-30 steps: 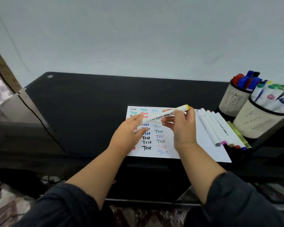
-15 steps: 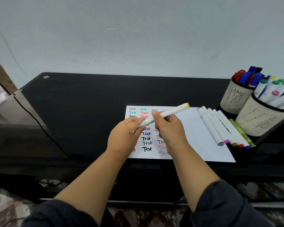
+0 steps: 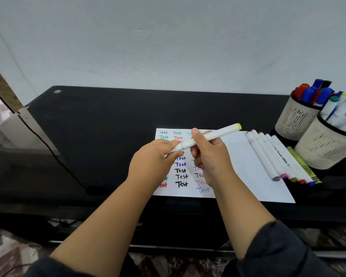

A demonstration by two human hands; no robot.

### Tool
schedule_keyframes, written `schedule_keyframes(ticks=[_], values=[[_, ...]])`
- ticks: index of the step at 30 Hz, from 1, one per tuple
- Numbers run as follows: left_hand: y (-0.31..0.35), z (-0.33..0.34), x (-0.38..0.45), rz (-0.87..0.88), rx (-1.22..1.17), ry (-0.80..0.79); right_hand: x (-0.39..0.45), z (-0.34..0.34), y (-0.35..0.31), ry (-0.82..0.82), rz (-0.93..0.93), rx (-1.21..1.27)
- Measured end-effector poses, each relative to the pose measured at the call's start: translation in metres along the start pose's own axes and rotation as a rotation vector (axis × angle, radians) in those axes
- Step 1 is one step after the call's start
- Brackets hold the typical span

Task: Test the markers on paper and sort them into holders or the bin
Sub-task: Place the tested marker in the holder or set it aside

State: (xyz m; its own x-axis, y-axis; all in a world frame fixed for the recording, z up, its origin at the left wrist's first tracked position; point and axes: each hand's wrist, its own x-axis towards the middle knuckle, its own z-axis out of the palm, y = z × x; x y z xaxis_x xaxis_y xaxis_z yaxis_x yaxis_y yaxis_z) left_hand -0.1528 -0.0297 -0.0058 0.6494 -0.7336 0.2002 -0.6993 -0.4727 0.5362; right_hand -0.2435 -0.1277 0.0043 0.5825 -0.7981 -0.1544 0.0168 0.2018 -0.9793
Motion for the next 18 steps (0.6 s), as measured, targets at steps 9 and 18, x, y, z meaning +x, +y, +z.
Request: schedule_keyframes(ticks=[9, 18], values=[[0.0052, -0.0046, 0.0019, -0.027, -0.014, -0.090, 0.0018, -0.0005, 0.0004, -0.016, -0.058, -0.028], [0.0012, -0.0099, 0.0025, -0.149, -0.179, -0.208, 0.0026, -0.0033, 0.0018, -0.114, -0.087, -0.002]])
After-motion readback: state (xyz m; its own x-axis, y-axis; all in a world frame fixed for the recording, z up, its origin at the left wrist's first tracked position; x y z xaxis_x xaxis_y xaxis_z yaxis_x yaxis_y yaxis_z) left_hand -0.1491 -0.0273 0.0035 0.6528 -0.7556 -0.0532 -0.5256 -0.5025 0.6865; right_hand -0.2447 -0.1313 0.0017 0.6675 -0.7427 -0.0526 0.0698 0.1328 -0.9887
